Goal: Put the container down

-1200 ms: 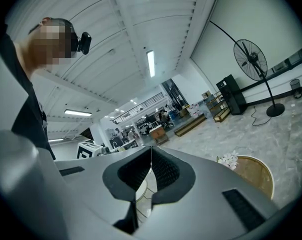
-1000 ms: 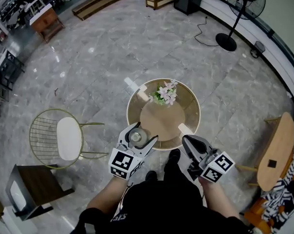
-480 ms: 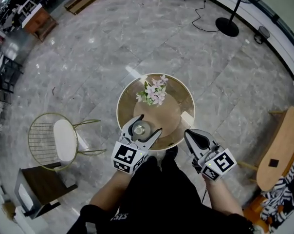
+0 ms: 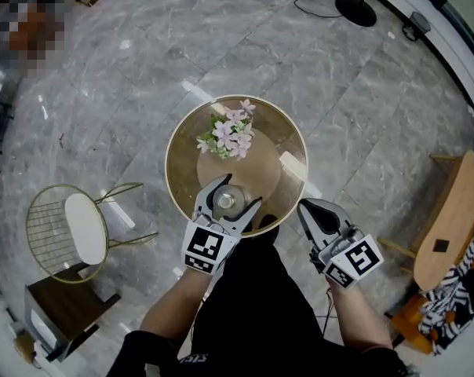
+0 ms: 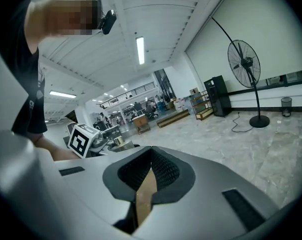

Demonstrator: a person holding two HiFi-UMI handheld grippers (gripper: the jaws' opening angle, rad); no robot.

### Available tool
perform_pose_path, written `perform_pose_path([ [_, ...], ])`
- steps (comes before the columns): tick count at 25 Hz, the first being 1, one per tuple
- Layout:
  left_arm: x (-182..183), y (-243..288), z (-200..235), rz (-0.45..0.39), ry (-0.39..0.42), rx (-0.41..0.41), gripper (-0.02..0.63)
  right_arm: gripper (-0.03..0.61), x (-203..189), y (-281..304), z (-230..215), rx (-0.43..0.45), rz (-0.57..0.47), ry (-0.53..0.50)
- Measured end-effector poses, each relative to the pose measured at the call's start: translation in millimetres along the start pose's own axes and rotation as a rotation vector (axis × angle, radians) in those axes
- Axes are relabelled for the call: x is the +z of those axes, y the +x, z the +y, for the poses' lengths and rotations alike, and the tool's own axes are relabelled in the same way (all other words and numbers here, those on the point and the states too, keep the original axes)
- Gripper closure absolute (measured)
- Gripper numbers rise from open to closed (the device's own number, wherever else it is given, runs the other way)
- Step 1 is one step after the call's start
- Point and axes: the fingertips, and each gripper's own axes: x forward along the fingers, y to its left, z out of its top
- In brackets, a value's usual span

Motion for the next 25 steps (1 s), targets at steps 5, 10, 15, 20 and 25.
perform_pose_path([
  [5, -46.5, 48.0, 12.2, 0.030, -0.015, -0.015, 0.270, 0.562, -46.7, 22.6, -37.3, -0.027, 0.027, 0.012],
  [10, -94.1, 86.3, 14.0, 0.071, -0.015, -0.045, 0.270, 0.561, -91.9, 36.0, -65.4, -0.046, 0.033, 0.066],
  [15, -135.8, 116.1, 14.1, 0.103, -0.023, -0.061, 0.270, 0.562, -132.6, 39.2, -86.0, -0.061, 0.047, 0.103],
  [20, -168.0, 144.0, 24.8, 0.118, -0.011, -0.058, 0.270, 0.561, -165.9, 46.1, -109.5, -0.070, 0.072, 0.118],
  [25, -198.5, 168.7, 31.0, 0.121, -0.006, -0.063, 0.270, 0.563, -190.3, 60.6, -121.8, -0.039, 0.109, 0.114],
])
